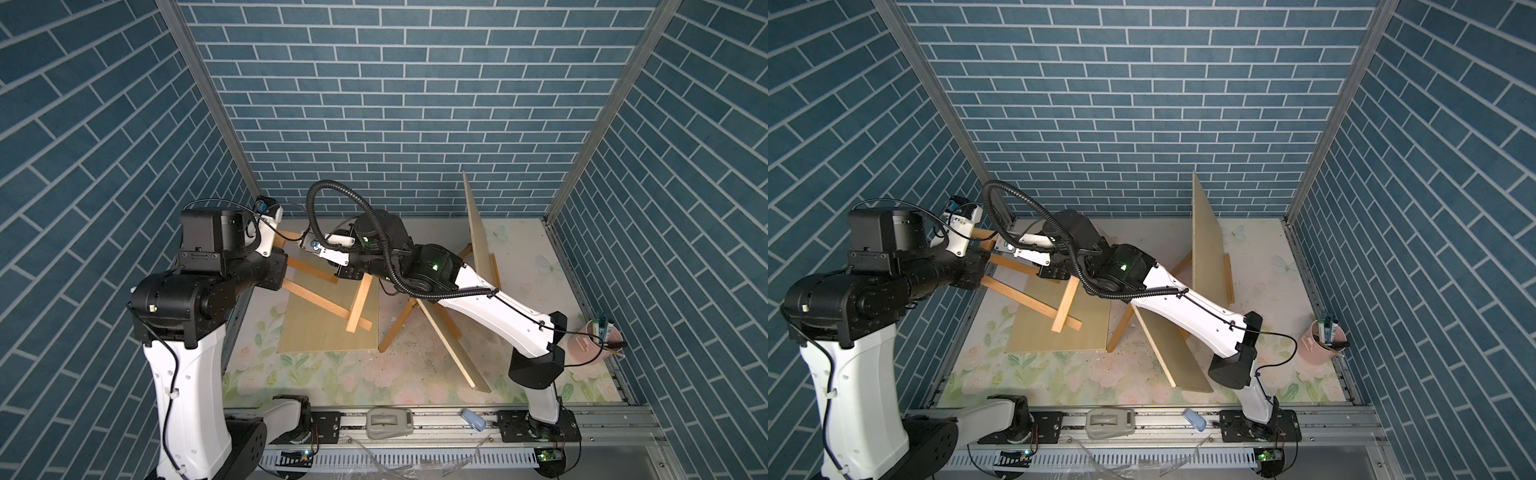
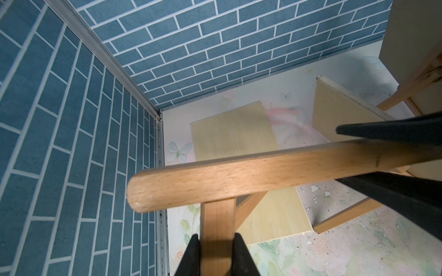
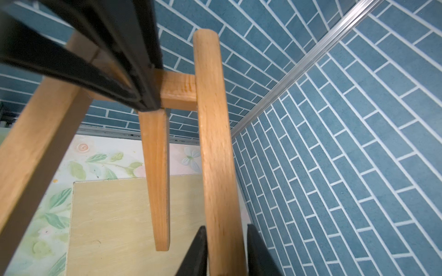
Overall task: Disassemble the easel
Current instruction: Place the easel at the corner of the board.
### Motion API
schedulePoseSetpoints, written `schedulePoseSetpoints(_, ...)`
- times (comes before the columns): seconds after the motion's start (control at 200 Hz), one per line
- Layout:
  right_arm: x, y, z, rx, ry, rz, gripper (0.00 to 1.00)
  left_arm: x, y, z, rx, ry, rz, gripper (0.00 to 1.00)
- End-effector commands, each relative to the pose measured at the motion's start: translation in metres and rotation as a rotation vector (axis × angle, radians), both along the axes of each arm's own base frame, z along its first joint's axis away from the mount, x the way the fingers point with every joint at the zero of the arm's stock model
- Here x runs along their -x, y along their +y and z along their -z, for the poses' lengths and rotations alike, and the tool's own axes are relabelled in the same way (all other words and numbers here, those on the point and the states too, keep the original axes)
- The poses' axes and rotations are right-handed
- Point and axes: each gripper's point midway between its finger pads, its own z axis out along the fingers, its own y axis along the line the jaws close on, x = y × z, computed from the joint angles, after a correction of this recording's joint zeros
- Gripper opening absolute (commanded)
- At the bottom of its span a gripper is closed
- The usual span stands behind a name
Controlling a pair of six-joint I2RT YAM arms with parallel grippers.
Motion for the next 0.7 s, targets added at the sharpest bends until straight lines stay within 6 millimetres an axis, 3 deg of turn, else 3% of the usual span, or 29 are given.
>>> schedulePoseSetpoints(0.0,0.000,0.004,0.007,0.012,-0.001,-0.010,0.22,-0.011,-0.006,-0.018,0.030,-0.086,0.011,0.17)
schedulePoseSetpoints(0.115,-0.001,0.005,0.009,0.014,0.001,-0.012,0.14,-0.012,-0.007,-0.023,0.036,-0.104,0.014,0.17)
schedulePoseSetpoints(0.175,-0.002,0.006,0.008,0.006,0.000,-0.008,0.00,-0.013,-0.007,-0.025,0.038,-0.112,0.018,0.17)
schedulePoseSetpoints(0.335,-0.004,0.005,-0.002,-0.040,0.011,0.007,0.00,-0.013,-0.008,-0.027,0.045,-0.124,0.020,0.19)
schedulePoseSetpoints(0.54,-0.006,-0.004,-0.027,-0.126,0.038,0.014,0.00,-0.015,-0.009,-0.029,0.067,-0.146,0.010,0.46)
schedulePoseSetpoints(0.695,-0.007,-0.012,-0.047,-0.187,0.056,0.020,0.00,-0.012,-0.013,-0.040,0.101,-0.193,0.022,0.52)
